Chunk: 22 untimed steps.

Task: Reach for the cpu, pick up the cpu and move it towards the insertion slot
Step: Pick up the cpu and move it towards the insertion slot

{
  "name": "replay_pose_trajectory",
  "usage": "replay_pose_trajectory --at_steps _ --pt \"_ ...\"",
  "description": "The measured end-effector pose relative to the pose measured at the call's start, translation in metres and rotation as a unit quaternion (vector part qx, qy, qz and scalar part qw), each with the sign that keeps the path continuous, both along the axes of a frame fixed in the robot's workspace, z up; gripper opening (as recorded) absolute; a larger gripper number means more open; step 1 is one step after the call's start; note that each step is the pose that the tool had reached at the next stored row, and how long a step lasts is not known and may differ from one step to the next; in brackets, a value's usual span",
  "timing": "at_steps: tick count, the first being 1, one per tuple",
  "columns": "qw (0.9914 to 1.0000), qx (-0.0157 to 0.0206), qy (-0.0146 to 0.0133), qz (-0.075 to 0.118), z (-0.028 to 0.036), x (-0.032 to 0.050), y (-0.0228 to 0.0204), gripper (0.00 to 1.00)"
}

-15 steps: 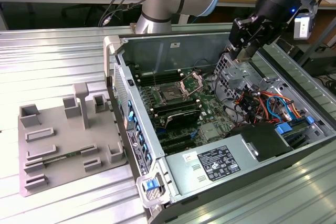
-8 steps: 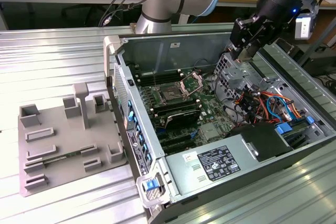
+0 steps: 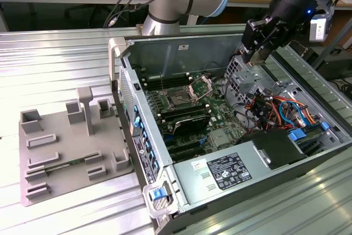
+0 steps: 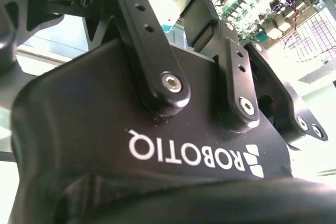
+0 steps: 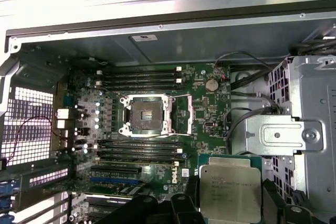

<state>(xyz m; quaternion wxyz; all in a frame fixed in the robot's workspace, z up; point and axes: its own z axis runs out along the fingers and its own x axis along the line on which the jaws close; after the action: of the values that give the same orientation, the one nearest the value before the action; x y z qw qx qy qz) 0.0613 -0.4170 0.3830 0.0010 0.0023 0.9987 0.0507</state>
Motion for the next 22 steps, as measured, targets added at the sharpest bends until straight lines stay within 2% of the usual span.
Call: replay_pose_trajectory --at_steps 22 --pt "1.00000 0.0000 0.0000 0.000 -0.0022 0.0063 0.0000 0.55"
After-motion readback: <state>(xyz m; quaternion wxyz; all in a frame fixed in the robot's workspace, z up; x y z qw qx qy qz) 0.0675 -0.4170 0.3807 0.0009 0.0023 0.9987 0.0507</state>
